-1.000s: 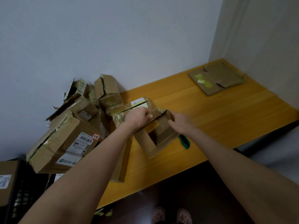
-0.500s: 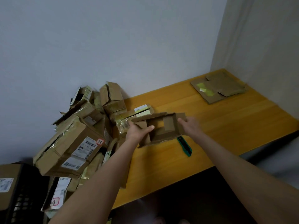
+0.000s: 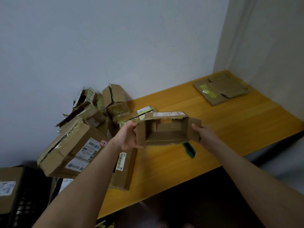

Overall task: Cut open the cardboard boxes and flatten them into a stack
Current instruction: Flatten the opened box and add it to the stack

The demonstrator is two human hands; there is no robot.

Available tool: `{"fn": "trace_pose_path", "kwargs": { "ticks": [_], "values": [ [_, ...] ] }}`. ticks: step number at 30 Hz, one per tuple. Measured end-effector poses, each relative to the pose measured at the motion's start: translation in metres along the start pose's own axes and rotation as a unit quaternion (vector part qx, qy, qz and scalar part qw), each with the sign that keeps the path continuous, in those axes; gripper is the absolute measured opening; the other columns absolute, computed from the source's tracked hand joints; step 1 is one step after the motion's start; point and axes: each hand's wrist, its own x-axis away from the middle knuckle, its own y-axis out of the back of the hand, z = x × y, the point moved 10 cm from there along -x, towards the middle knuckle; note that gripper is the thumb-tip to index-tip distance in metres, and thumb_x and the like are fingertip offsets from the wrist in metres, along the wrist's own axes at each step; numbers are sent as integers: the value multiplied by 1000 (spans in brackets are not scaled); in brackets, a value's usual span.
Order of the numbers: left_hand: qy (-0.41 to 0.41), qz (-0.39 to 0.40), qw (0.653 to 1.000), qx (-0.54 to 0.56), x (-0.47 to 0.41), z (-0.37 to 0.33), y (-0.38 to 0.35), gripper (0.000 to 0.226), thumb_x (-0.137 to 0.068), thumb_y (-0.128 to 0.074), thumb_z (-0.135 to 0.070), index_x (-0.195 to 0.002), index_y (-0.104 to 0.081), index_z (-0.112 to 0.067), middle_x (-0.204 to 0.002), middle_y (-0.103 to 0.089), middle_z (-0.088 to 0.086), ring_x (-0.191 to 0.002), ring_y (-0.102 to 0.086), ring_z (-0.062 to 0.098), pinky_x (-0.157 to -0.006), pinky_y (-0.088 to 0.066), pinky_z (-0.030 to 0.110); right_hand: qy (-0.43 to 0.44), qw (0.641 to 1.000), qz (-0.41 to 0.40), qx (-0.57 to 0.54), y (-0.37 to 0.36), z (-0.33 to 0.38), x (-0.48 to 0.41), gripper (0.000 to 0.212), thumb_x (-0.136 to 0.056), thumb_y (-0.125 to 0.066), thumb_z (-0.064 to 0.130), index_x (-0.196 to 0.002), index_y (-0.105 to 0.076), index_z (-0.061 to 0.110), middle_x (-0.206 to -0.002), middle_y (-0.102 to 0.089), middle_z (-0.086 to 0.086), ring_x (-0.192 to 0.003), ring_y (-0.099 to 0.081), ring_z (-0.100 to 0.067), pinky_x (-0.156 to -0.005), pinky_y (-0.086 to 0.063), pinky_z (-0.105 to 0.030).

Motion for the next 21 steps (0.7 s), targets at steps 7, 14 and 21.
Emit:
{"fn": "trace_pose_path", "kwargs": {
  "ticks": [7,14,21],
  "values": [
    [45,-91,995,-6,-1,9,7,62,-79,-63,-54,-125,-57,-14,-119,-63,17,-110,-59,33,-93,-48,48,-48,992,113,-1,-20,-11,10,36,-86,-65,29,-116,-59,11,-115,-62,-4,-105,-58,-19,-77,-51,-29],
    [-77,-48,992,-92,0,-11,-5,95,-63,-72,-10,-146,-34,-37,-134,-53,13,-123,-51,35,-101,-43,57,-68,985,129,92,-31,-13,19,67,-73,-66,63,-133,-43,43,-129,-55,1,-111,-58,-28,-78,-52,-40],
    [-68,-3,986,-152,2,-16,-22,80,-65,-73,-66,-137,-42,-51,-139,-52,-10,-126,-51,24,-95,-45,58,37,992,89,82,-28,-1,13,52,-80,-75,10,-118,-52,37,-103,-69,7,-77,-70,-6,-51,-53,-19]
  ]
}}
